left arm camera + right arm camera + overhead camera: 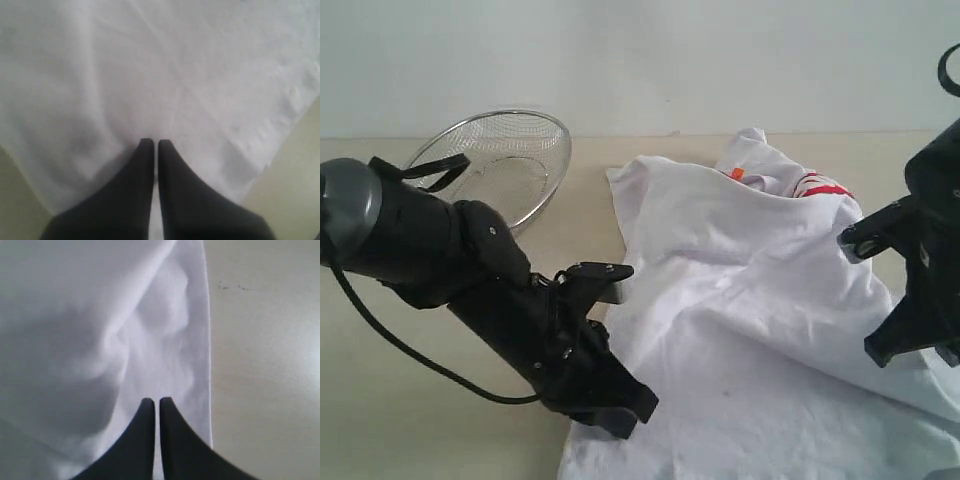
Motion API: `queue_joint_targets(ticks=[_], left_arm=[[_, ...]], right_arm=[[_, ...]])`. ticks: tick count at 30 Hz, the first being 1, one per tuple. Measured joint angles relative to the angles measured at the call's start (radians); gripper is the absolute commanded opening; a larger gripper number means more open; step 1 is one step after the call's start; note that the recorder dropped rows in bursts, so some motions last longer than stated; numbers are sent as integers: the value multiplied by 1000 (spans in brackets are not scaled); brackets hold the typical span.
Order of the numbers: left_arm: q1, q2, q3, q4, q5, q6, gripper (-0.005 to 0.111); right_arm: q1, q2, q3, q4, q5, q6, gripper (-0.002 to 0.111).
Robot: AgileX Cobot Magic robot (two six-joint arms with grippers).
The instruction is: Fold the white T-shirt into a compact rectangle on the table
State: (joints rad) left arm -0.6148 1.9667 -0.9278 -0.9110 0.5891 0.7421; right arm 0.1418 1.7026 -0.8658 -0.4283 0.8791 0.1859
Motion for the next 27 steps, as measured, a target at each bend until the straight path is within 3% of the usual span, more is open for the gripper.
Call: queue_joint_targets(ticks=[3, 11, 17, 27], left_arm=[[14, -17, 48, -6, 11, -8, 4], [58, -125, 210, -9, 12, -16, 4], [58, -132, 217, -5, 3, -16, 4], [58, -132, 219, -5, -1, -16, 4]], right_arm=[[-53, 19, 0, 20, -46, -2, 0], [-63, 115, 0, 143, -192, -53, 0], [-75, 150, -13, 122, -142, 29, 0], [-232, 169, -13, 24, 16, 132, 0]])
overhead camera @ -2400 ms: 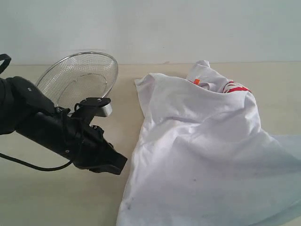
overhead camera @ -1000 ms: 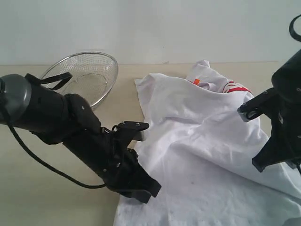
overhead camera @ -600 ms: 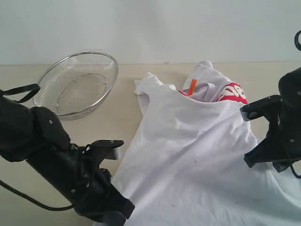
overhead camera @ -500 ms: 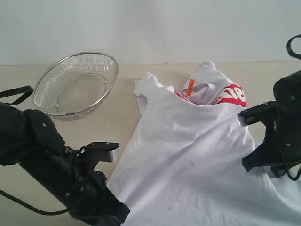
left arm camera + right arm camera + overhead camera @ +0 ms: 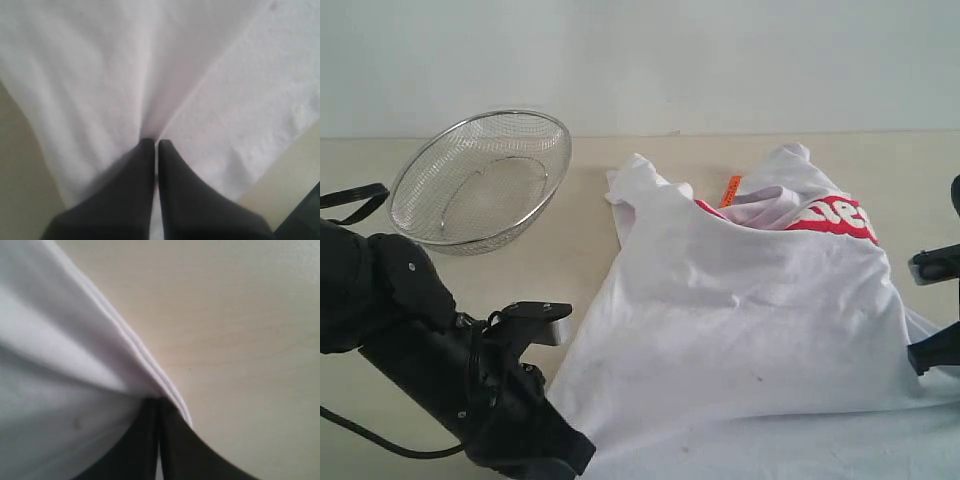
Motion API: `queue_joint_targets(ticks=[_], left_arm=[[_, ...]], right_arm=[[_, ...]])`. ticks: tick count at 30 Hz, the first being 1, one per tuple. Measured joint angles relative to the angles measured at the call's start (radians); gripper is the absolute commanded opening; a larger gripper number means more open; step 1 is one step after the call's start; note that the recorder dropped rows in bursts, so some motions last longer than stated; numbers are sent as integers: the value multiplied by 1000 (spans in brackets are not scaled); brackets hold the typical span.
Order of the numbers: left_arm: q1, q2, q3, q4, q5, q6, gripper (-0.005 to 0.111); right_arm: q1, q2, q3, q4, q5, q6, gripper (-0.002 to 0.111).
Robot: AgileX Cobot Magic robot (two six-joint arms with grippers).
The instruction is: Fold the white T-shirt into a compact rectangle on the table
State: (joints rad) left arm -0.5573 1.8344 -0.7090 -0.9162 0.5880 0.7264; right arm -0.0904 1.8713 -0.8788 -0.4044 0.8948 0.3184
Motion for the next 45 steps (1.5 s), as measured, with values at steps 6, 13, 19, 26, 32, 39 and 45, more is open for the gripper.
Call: queue_joint_targets(ticks=[6, 13, 19, 26, 32, 39, 45], left_arm=[[0, 0, 0, 0, -2, 0, 4], [1, -62, -18, 44, -62, 0, 4], [2, -170, -106, 58, -165, 0, 4], [68, -135, -321, 86, -268, 3, 4], [175, -1, -564, 88, -189, 19, 4], [232, 204, -806, 89, 12, 21, 4], [246, 333, -912, 102, 82, 24, 7]], right_arm=[[0, 0, 0, 0, 3, -2, 0], [-8, -157, -13, 28, -12, -5, 0], [-8, -360, -30, 145, -137, -167, 0], [-8, -336, -39, 629, -160, -571, 0], [-4, -247, -39, 784, -205, -695, 0], [71, -167, -39, 805, -218, -737, 0], [80, -117, -39, 805, -221, -737, 0]])
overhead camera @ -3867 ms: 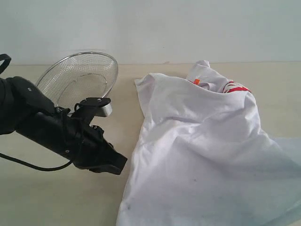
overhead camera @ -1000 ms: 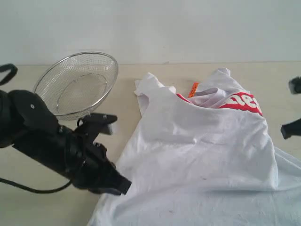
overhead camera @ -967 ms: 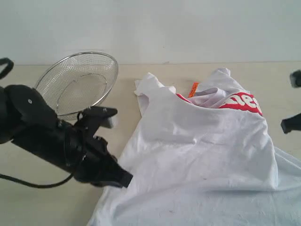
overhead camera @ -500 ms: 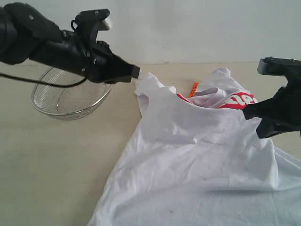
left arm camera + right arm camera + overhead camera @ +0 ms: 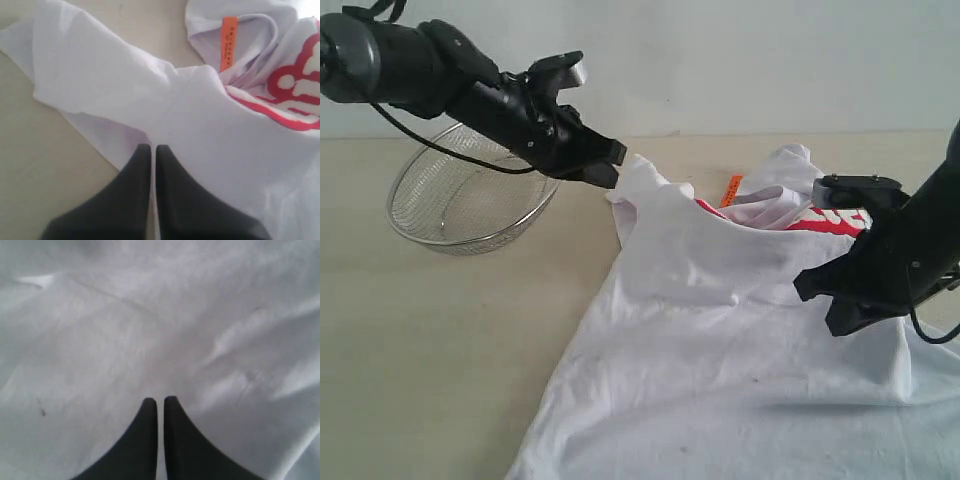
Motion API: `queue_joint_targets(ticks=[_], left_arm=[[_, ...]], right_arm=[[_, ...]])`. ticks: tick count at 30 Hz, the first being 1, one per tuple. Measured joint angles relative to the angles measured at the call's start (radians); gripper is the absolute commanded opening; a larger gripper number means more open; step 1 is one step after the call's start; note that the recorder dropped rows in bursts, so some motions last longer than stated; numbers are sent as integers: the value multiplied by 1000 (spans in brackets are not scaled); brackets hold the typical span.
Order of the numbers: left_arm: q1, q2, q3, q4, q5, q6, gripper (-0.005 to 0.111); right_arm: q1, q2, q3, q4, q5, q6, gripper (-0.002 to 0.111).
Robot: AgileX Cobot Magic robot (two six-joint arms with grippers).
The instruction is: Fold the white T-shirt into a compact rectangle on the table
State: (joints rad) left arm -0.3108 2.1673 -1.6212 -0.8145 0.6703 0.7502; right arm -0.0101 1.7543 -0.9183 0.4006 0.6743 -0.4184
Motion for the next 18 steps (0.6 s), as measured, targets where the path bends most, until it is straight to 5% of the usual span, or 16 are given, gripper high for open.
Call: queue_joint_targets(ticks=[4, 7, 18], left_arm=[[23, 44, -26, 16, 2, -6, 25], [40, 79, -31, 16, 2, -25, 61], [27, 146, -35, -232, -29, -34, 63]], right_arm=[[0, 4, 0, 0, -2, 0, 0], [0, 4, 0, 0, -17, 0, 0], [0, 4, 0, 0, -60, -19, 0]])
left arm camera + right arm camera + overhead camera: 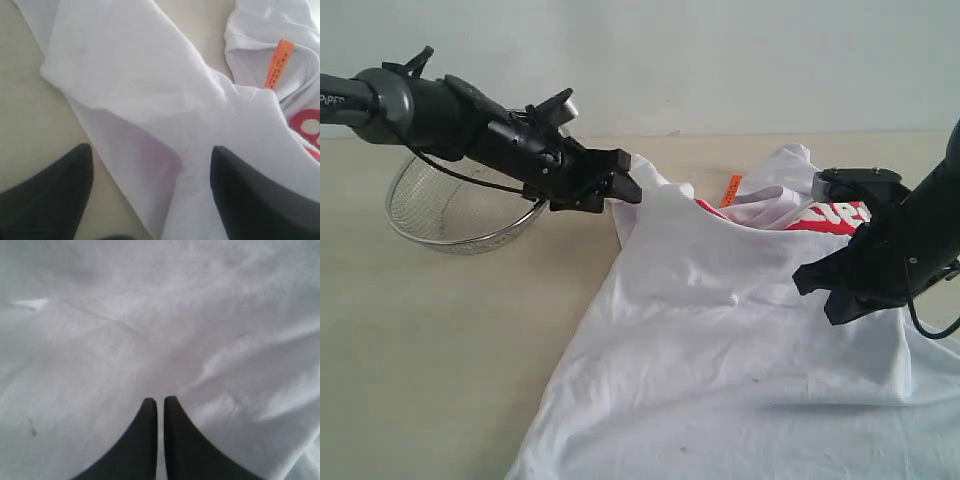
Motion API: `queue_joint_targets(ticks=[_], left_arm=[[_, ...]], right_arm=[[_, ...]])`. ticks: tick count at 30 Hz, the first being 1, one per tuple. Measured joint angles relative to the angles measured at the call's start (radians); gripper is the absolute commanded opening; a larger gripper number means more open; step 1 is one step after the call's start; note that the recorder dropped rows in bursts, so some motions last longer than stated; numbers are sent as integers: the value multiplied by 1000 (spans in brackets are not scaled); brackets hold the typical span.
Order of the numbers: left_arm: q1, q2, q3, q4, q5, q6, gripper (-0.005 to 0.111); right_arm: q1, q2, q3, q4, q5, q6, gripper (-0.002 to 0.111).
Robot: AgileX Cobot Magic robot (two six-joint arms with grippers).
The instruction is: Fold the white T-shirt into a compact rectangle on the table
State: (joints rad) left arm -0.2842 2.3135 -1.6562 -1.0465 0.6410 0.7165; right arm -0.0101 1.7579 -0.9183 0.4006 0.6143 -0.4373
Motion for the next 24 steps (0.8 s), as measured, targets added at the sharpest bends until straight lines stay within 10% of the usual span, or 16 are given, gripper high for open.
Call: queue_joint_targets(ticks=[9, 24], left_arm=[[-2, 13, 0, -247, 43, 0, 63], [50, 13, -1, -50, 25, -54, 60]], right_arm=[[0, 0, 0, 0, -11, -2, 0], [0, 0, 0, 1, -13, -9, 0]])
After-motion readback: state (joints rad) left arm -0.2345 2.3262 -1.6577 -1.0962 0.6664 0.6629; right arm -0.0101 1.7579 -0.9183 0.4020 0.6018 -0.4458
